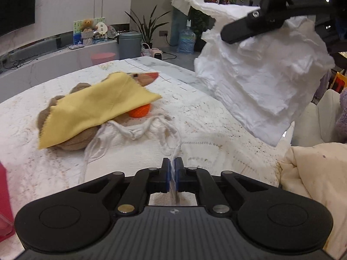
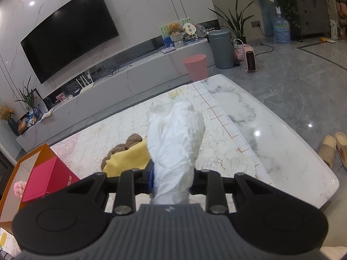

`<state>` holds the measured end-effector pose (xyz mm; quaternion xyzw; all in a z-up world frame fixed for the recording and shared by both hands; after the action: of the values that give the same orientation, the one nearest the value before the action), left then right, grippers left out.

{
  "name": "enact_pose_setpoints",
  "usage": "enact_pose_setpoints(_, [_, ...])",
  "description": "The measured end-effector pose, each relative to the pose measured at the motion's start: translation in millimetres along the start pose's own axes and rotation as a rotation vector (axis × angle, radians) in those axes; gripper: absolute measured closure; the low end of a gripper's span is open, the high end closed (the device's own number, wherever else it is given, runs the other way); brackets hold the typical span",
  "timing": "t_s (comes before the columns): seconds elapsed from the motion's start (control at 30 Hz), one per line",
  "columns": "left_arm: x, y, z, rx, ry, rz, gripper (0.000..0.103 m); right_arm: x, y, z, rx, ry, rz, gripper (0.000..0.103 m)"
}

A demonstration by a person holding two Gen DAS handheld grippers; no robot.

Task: Organize soft objects
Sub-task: 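Carry both items to the orange box and open the left tool over it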

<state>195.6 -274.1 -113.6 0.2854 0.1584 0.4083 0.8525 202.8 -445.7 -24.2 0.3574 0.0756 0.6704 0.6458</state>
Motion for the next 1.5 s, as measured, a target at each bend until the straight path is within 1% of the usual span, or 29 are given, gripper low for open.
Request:
enact_pose_setpoints(0.17, [11,36,8,-0.064,0.009,0.021,0.099,-1,4,2,-0.021,-0.008,0.032,0.076])
enact_pose_setpoints(0.23, [16,50,16,-0.07,0.023,0.039,0.099,-2,4,3,-0.027,-0.017,0.042,0.076])
enact_pose_setpoints(0.33, [30,71,28,-0.071,0.08,0.027,0.099,2,5,3,-0.024,-0.001,0.043,0.076])
enact_pose_setpoints(0.53, [63,122,49,-0.13,0.126,0.038,0.099,23,7,4,-0.033,0.051,0.079,0.076])
enact_pose_setpoints(0.67, [89,159,60,-0.163,0.165,0.036,0.099,47,4,3,-0.028,0.106,0.103,0.076])
enact_pose_setpoints(0.73, [104,181,62,-0.195,0.173,0.045,0.099,61,2,2,-0.02,0.122,0.135,0.077])
enact_pose_setpoints(0.83, [127,211,65,-0.241,0.179,0.06,0.099,91,5,1,-0.022,0.164,0.181,0.077])
enact_pose_setpoints(0.97, [166,248,65,-0.298,0.211,0.106,0.099,145,11,0,-0.025,0.249,0.24,0.077])
enact_pose_setpoints(1.07, [195,272,60,-0.318,0.261,0.164,0.099,188,16,3,-0.041,0.296,0.278,0.077])
enact_pose_setpoints(1.2, [233,298,44,-0.389,0.312,0.246,0.099,245,18,2,-0.053,0.365,0.33,0.077])
enact_pose_setpoints(1.3, [261,299,31,-0.386,0.373,0.327,0.099,286,12,1,-0.051,0.404,0.363,0.077])
enact_pose_setpoints(1.4, [288,284,20,-0.317,0.362,0.441,0.099,322,0,0,-0.039,0.419,0.387,0.077])
enact_pose_setpoints(1.43, [297,279,16,-0.309,0.376,0.451,0.099,333,-4,0,-0.032,0.428,0.391,0.077])
enact_pose_setpoints(1.5, [319,268,9,-0.286,0.43,0.434,0.099,352,-10,-2,-0.029,0.462,0.401,0.077])
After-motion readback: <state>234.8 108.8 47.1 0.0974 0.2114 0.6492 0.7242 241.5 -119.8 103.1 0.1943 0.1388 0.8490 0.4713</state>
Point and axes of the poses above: each gripper's, at about its wrist camera, not at the fingertips, and y roughly against the way its jaws point, x to its left, z to its top, the point moved 1 cm from there along -y, roughly the way its jaws point, and after that the axes turned 3 degrees about z, right-handed, at the moved point
